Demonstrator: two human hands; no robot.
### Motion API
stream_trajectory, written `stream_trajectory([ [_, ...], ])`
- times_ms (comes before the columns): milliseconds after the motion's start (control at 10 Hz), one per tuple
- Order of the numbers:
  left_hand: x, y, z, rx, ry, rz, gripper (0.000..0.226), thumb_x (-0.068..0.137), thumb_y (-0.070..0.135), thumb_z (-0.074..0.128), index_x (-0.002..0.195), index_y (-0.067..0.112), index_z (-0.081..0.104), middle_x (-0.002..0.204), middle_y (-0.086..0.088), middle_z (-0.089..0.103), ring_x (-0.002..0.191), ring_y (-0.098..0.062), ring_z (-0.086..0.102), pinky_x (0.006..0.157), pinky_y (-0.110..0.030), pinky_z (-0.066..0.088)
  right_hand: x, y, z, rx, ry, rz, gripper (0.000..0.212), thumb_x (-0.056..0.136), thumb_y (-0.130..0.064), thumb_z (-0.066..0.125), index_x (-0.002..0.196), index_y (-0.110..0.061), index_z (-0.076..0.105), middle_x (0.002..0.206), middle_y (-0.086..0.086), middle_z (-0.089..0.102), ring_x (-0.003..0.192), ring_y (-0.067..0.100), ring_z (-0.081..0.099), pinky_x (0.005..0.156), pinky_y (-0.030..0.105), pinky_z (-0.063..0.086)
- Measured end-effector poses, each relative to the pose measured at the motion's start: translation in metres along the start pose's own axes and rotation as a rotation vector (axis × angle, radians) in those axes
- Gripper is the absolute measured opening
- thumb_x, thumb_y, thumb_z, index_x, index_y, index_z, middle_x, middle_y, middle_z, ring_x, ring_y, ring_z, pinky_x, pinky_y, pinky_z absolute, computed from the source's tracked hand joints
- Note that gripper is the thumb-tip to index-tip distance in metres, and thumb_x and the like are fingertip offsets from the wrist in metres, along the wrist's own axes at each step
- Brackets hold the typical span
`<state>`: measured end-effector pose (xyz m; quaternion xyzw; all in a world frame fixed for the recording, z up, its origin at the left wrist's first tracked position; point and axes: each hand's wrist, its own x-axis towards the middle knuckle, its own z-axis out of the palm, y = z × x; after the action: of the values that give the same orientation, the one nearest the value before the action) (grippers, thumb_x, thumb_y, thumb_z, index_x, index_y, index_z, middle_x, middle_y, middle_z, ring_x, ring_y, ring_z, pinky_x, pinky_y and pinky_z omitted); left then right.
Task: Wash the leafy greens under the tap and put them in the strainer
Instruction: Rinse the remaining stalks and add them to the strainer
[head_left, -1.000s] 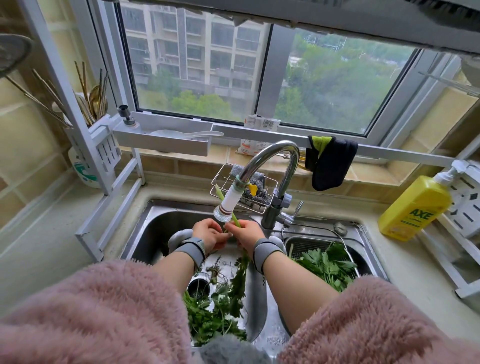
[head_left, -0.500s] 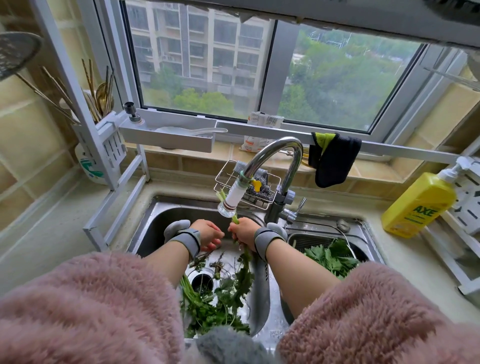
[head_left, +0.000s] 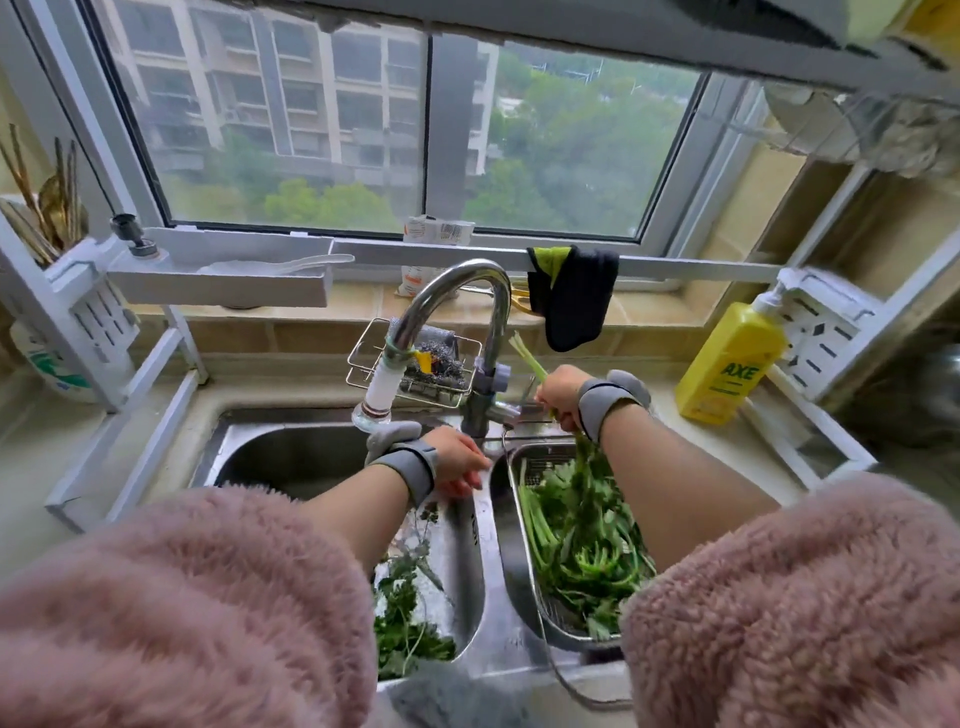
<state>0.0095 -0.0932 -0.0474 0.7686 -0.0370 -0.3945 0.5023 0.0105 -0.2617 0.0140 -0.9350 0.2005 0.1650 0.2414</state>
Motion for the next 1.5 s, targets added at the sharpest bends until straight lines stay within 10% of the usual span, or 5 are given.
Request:
stream_trajectory([
  [600, 0.026, -0.003, 0.052, 0.080, -0.038, -0.069, 0.022, 0.093, 0.004, 0.052, 0.071, 0.007, 0.050, 0.057, -0.009, 0.050, 0.025, -0.006, 0.038, 0.034, -0.010, 0.035, 0.007, 0.140, 0.074, 0.245, -0.132, 0.361, 0.018, 0.096, -0.006, 0.039, 0.090, -0.004, 0.057, 0.069, 0.006, 0.048, 0.058, 0.015, 0.047, 0.050, 0.019, 0.040],
  [900, 0.044, -0.008, 0.065, 0.096, -0.059, -0.094, 0.015, 0.090, 0.003, 0.056, 0.075, 0.005, 0.056, 0.061, -0.011, 0.055, 0.038, -0.011, 0.042, 0.042, -0.019, 0.043, 0.023, 0.151, 0.081, -0.013, -0.062, 0.355, 0.038, 0.095, -0.016, 0.046, 0.128, 0.004, 0.049, 0.133, 0.020, 0.050, 0.123, 0.033, 0.047, 0.094, 0.033, 0.039],
  [1100, 0.039, -0.012, 0.058, 0.055, -0.063, -0.087, 0.016, 0.090, 0.000, 0.057, 0.074, 0.005, 0.055, 0.061, -0.011, 0.053, 0.036, -0.010, 0.041, 0.043, -0.018, 0.042, 0.026, 0.142, 0.072, -0.059, 0.022, 0.353, 0.034, 0.091, -0.012, 0.047, 0.060, -0.013, 0.034, 0.068, 0.008, 0.038, 0.081, 0.024, 0.037, 0.059, 0.023, 0.033],
  [1300, 0.029, -0.033, 0.038, 0.069, -0.013, -0.111, 0.025, 0.085, -0.004, 0.062, 0.062, 0.004, 0.055, 0.045, -0.006, 0.053, 0.033, -0.009, 0.044, 0.046, -0.021, 0.047, 0.022, 0.093, 0.088, 0.109, -0.017, 0.159, 0.020, 0.092, -0.006, 0.050, 0.106, -0.007, 0.064, 0.098, 0.008, 0.062, 0.087, 0.021, 0.057, 0.083, 0.029, 0.048],
  [1500, 0.006, -0.079, -0.021, -0.046, 0.123, -0.185, 0.030, 0.083, -0.010, 0.060, 0.058, 0.004, 0.050, 0.032, -0.003, 0.047, 0.026, -0.009, 0.037, 0.039, -0.013, 0.037, 0.005, 0.003, 0.132, 0.666, -0.279, 0.057, 0.015, 0.091, 0.008, 0.046, 0.089, -0.003, 0.055, 0.066, 0.008, 0.049, 0.042, 0.007, 0.052, 0.040, 0.012, 0.045],
])
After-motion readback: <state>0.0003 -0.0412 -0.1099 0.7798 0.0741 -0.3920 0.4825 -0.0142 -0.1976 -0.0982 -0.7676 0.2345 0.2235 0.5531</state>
